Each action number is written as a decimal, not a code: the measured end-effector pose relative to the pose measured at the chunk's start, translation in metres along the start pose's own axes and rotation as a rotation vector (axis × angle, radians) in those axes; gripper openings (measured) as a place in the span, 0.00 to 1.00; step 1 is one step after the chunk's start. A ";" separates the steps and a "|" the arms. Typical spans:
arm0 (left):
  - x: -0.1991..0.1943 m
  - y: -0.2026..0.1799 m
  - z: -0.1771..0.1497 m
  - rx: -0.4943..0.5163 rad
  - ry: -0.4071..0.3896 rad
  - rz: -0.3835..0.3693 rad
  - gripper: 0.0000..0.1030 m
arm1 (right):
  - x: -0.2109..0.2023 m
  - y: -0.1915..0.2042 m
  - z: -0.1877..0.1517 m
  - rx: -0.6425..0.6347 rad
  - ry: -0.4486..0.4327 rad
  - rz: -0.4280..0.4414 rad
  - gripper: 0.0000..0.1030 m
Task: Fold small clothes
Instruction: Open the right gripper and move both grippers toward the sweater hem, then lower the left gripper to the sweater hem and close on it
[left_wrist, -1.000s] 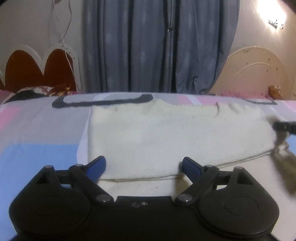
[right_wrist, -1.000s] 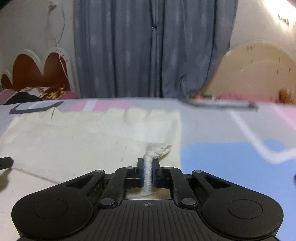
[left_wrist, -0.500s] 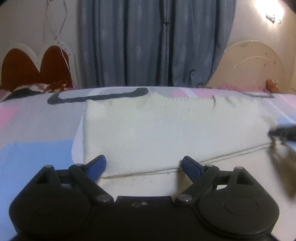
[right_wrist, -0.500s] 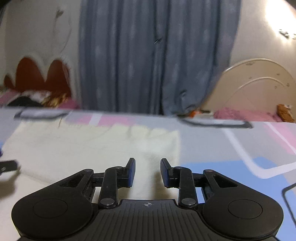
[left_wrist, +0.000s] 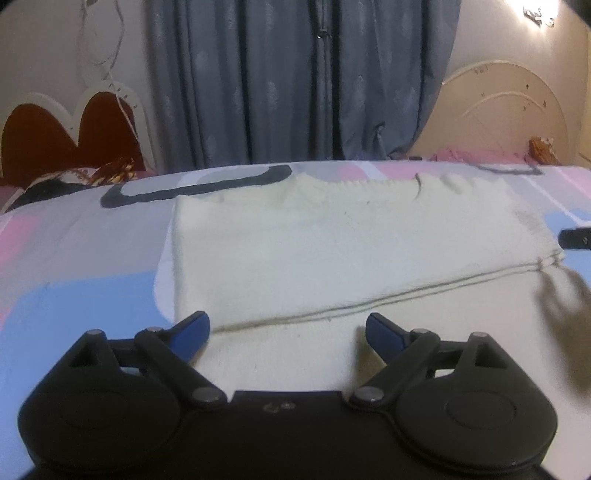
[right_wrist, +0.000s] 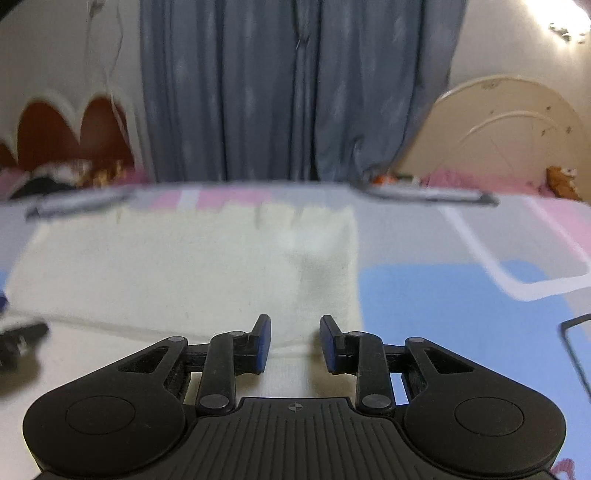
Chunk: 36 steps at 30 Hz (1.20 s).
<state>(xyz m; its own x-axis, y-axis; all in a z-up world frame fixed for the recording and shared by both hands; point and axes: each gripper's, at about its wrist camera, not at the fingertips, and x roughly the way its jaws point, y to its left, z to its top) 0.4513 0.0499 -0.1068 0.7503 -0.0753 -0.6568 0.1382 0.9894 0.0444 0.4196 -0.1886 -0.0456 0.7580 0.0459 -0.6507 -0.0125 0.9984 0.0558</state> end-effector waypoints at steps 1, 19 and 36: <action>-0.007 0.000 -0.001 -0.001 -0.004 0.003 0.89 | -0.007 -0.002 0.000 0.005 0.000 -0.004 0.28; -0.124 0.007 -0.073 0.001 0.018 0.024 0.90 | -0.138 -0.005 -0.055 0.040 0.039 0.030 0.28; -0.249 0.005 -0.182 -0.217 0.118 0.037 0.75 | -0.271 -0.056 -0.168 0.091 0.122 0.152 0.28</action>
<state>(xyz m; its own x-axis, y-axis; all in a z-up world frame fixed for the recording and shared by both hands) 0.1480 0.0966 -0.0800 0.6701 -0.0360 -0.7414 -0.0395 0.9957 -0.0840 0.1050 -0.2517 0.0007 0.6671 0.2054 -0.7161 -0.0580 0.9726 0.2250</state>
